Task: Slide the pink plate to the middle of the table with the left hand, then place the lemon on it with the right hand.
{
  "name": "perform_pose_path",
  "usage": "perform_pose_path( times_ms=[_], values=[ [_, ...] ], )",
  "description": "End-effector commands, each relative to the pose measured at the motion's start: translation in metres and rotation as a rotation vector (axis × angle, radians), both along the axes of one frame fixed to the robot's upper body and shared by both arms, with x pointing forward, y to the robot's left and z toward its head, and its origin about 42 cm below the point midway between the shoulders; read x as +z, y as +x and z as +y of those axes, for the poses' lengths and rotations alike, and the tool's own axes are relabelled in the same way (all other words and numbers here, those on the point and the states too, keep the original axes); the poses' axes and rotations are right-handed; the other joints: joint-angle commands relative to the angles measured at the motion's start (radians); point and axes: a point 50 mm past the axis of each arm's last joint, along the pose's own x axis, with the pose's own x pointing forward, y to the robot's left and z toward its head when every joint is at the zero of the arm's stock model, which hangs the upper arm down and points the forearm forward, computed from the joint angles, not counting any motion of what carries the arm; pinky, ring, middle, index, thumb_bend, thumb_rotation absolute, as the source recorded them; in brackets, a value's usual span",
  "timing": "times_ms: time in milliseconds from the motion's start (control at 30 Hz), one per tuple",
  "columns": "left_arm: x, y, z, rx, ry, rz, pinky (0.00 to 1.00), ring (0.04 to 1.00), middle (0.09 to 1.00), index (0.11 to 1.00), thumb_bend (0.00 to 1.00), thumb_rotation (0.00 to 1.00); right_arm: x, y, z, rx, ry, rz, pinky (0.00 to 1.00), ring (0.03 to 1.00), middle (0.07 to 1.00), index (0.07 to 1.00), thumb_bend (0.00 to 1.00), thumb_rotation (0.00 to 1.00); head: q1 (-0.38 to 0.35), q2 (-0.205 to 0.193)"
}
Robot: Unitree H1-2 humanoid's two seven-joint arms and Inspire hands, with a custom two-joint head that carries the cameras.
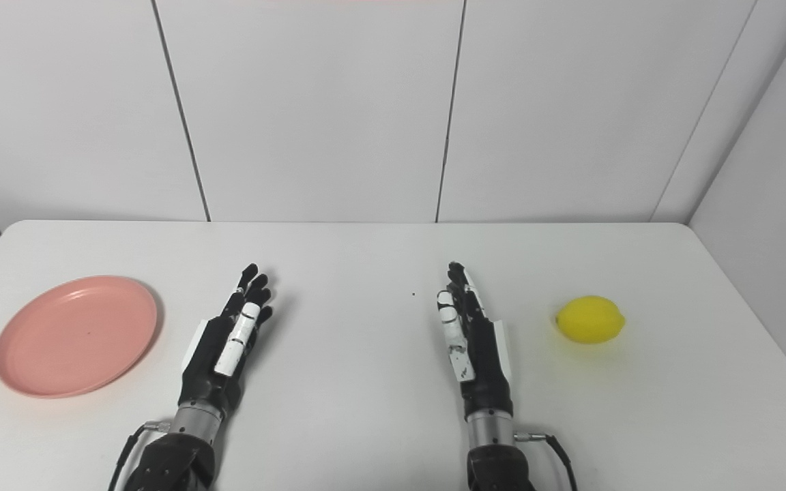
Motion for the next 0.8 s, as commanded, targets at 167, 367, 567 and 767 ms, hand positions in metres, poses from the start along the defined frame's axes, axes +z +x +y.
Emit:
perform_pose_path(
  times_ms=[167, 367, 567, 767],
  values=[
    [0.0194, 0.0078, -0.0043, -0.016, 0.003, -0.076, 1.00, 0.994, 0.981, 0.974, 0.53, 0.78, 0.0142, 0.0071, 0.0055, 0.015, 0.003, -0.060, 0.93, 0.917, 0.931, 0.917, 0.70, 1.00, 0.001, 0.000],
    [0.0207, 0.0080, -0.0045, -0.027, 0.011, -0.080, 1.00, 0.999, 0.989, 0.980, 0.51, 0.81, 0.0136, 0.0073, 0.0056, 0.021, 0.010, -0.065, 0.93, 0.920, 0.930, 0.917, 0.68, 1.00, 0.003, -0.002],
    [0.0226, 0.0077, -0.0046, -0.032, 0.013, -0.078, 1.00, 1.000, 1.000, 0.987, 0.52, 0.82, 0.0145, 0.0070, 0.0061, 0.021, 0.006, -0.067, 0.93, 0.917, 0.928, 0.916, 0.68, 1.00, 0.002, 0.004],
    [0.0205, 0.0079, -0.0032, -0.036, 0.018, -0.077, 1.00, 1.000, 1.000, 0.990, 0.54, 0.82, 0.0143, 0.0069, 0.0065, 0.022, 0.011, -0.065, 0.93, 0.917, 0.926, 0.916, 0.68, 1.00, 0.002, 0.003]
  ],
)
